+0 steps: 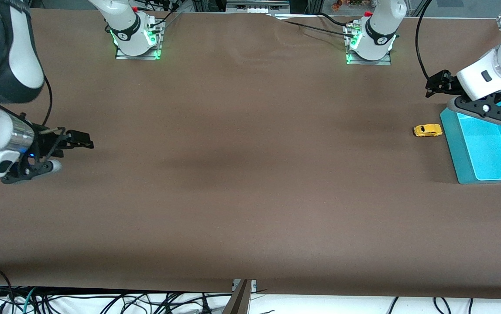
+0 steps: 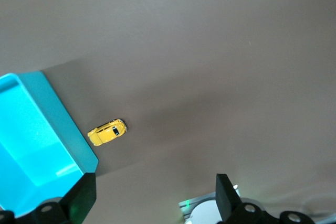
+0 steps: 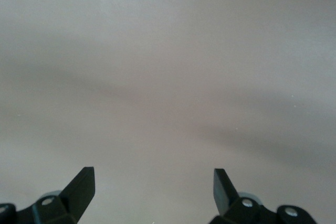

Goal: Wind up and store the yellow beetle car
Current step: 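Move the left gripper over the car while the right gripper withdraws, then grasp the yellow car with the left gripper and lift it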

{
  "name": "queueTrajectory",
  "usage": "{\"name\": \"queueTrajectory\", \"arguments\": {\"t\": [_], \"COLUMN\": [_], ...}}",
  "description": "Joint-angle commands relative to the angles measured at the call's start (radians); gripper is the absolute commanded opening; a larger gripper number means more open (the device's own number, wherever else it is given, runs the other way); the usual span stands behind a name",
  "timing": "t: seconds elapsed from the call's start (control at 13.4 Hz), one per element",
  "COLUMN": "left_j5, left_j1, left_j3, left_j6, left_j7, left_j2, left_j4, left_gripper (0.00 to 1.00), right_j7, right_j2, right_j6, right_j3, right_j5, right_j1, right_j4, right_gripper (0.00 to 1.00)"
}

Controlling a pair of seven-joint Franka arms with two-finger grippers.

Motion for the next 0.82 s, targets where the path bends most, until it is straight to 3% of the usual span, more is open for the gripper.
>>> {"name": "queueTrajectory", "arguments": {"t": [0.0,0.22,0.45,0.6,0.74], "left_j5": [0.004,0.009,0.01,0.051,0.07], "left_j1": [0.024,0.085,0.2,0.243,0.289], "left_j3": [0.003,0.003,0.005,0.003,0.005], "left_j6": [0.0,0.09,0.305,0.501,0.647], "left_j7": [0.186,0.391,0.702,0.883,0.957], "left_j2": [-0.005,-0.023,-0.025,-0.022,0.001], "left_j4": [-0.074,-0.203,-0.401,-0.537,-0.613], "left_gripper": [1.0,1.0,1.0,1.0,1.0], "right_j7": [0.022,0.022,0.029,0.023,0.017], "right_j2": [-0.002,-0.028,-0.097,-0.129,-0.169], "right_j6": [-0.086,-0.131,-0.131,-0.125,-0.119], "right_j3": [-0.008,-0.007,-0.022,-0.022,-0.022], "right_j5": [-0.002,-0.06,-0.083,-0.16,-0.179], "right_j1": [0.002,0.003,0.003,0.005,0.005], "right_j4": [0.067,0.092,0.06,0.051,0.033], "right_gripper": [1.0,1.0,1.0,1.0,1.0]}}
